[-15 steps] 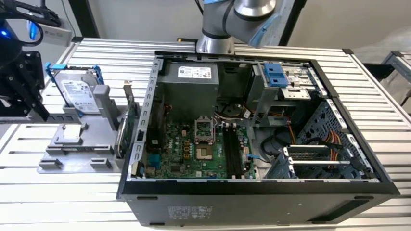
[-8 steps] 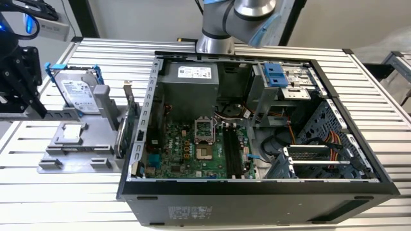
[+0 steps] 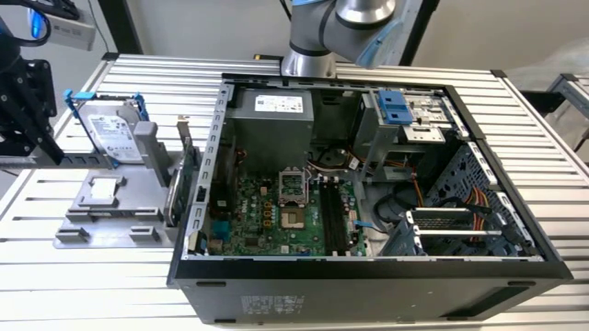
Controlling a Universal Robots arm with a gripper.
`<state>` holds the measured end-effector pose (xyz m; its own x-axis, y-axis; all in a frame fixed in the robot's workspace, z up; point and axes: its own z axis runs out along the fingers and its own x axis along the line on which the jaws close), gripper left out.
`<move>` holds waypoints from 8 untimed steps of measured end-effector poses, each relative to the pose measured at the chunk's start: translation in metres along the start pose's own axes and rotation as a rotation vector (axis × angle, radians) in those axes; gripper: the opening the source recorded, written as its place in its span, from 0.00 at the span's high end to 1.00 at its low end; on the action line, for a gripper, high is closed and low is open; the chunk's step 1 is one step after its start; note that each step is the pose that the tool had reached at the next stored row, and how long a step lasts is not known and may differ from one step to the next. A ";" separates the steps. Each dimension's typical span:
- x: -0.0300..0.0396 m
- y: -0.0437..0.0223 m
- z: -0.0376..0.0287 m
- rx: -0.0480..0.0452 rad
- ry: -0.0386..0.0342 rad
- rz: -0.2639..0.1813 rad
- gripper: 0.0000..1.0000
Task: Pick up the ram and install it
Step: 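Pick up the ram and move it above insertion slot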
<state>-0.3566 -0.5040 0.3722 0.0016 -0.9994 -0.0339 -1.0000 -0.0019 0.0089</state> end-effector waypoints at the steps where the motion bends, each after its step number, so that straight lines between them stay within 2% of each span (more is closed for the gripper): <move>1: 0.0000 0.0000 -0.0007 0.0000 0.0000 0.000 1.00; 8: -0.0001 0.0000 -0.0020 0.0000 -0.0001 0.000 1.00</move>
<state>-0.3565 -0.5040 0.3742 0.0016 -0.9994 -0.0340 -1.0000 -0.0019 0.0089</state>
